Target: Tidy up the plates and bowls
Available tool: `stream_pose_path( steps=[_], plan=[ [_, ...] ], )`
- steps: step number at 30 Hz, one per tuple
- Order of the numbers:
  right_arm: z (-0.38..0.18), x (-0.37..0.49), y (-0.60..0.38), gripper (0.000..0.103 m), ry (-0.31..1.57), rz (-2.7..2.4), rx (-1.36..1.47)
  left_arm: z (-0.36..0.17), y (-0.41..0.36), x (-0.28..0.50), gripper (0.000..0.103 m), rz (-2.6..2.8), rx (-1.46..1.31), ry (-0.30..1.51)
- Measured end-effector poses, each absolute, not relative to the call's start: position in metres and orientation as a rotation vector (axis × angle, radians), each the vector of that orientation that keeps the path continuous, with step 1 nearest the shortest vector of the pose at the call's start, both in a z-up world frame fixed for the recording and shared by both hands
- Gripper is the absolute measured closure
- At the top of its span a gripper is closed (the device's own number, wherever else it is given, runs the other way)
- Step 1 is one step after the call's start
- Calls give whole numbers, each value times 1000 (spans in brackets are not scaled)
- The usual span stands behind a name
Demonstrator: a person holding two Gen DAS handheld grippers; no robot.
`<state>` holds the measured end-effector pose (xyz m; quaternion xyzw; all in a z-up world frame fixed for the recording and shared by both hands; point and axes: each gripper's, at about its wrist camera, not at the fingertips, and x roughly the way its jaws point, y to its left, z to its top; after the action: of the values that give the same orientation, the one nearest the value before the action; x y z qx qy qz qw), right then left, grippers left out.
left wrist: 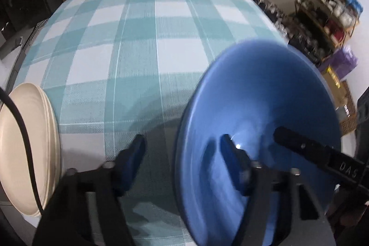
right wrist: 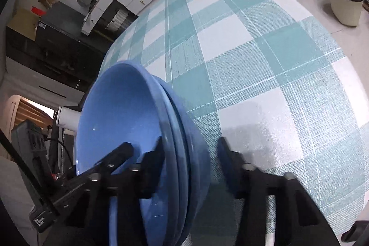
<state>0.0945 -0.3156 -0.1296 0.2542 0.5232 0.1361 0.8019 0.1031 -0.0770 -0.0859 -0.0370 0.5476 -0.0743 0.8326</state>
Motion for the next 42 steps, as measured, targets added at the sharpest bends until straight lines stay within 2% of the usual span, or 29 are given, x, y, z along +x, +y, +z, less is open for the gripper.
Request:
stream_pose_path(
  steps=[2, 5, 6, 9, 23, 34, 42],
  plan=[
    [-132, 95, -316, 77, 1125, 282, 548, -87, -76, 104, 54, -178, -113, 1174],
    [-132, 95, -315, 79, 1120, 273, 538, -87, -74, 105, 71, -216, -162, 1179],
    [-131, 94, -314, 79, 1117, 269, 528, -86, -75, 105, 85, -238, -170, 1180],
    [-131, 94, -313, 80, 1105, 259, 515, -80, -85, 100, 84, -237, -102, 1160],
    [-128, 92, -314, 83, 1101, 249, 505, -80, -81, 100, 86, -249, -113, 1159],
    [-134, 106, -312, 83, 1214, 255, 519, -85, -80, 104, 85, -273, -125, 1204],
    [-129, 111, -298, 83, 1235, 259, 396, -84, -79, 102, 86, -271, -110, 1215]
  ],
)
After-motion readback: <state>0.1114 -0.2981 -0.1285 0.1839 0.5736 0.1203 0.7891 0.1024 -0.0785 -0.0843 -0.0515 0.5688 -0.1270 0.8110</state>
